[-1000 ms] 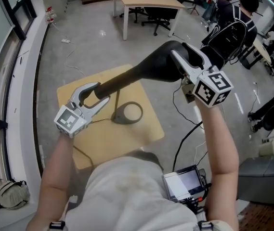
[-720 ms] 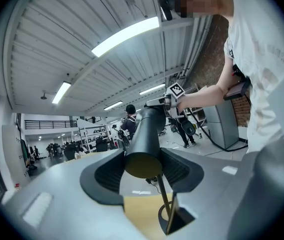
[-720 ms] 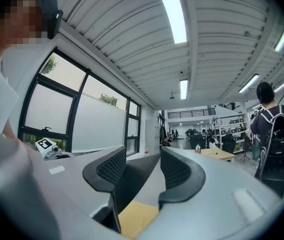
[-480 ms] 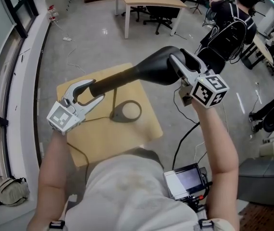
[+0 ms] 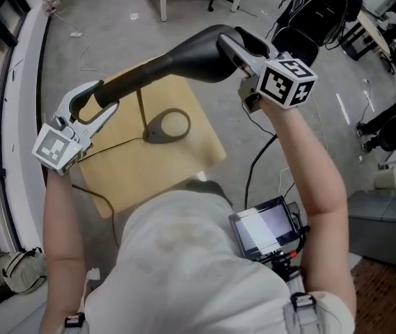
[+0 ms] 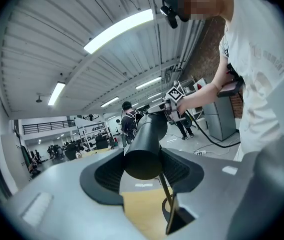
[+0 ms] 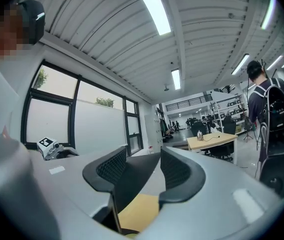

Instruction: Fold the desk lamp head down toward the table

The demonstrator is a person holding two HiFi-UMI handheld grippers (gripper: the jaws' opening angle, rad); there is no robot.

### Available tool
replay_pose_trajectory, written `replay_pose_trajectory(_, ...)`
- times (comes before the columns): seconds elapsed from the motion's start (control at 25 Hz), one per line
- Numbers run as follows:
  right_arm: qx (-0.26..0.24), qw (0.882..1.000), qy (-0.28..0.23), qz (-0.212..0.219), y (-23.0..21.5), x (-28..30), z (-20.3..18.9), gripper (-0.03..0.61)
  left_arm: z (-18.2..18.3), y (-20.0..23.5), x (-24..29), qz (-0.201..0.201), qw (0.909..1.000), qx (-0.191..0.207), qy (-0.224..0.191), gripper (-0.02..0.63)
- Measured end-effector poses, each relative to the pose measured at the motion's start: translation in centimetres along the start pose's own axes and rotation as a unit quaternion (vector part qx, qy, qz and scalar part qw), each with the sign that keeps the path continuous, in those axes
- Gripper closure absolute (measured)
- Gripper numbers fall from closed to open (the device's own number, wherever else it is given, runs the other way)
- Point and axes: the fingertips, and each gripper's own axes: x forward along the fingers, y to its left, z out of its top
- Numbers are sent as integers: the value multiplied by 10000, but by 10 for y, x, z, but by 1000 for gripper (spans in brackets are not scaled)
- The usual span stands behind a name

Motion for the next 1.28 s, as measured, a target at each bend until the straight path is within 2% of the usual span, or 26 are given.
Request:
replay_pose_trajectory(0.32, 432, 9990, 71, 67, -14, -2, -16, 353, 11, 1, 6, -36, 9998, 109, 156, 383)
replay_pose_trajectory(0.56, 786, 9968, 113, 135, -19, -1, -34, 351, 15, 3, 4, -63, 9986, 182, 495, 383)
replay_pose_trajectory(0.68, 935, 9954, 97, 165, -21, 3, -41, 353, 12, 3, 2, -141, 9971, 211, 716, 383)
replay_pose_trajectory(0.88, 1073, 9937, 161, 281, -24, 26, -53, 353, 0, 26, 4, -188, 9961, 223, 828, 383)
replay_pose_trajectory(1.08, 1261, 9913, 158, 338, -26, -1, -60, 353, 19, 0, 4, -222, 9953, 281, 897, 383)
replay_pose_trajectory(1.28, 1492, 9877, 227, 405, -29, -3, -74, 353, 25, -2, 6, -296, 9944, 331, 961, 383)
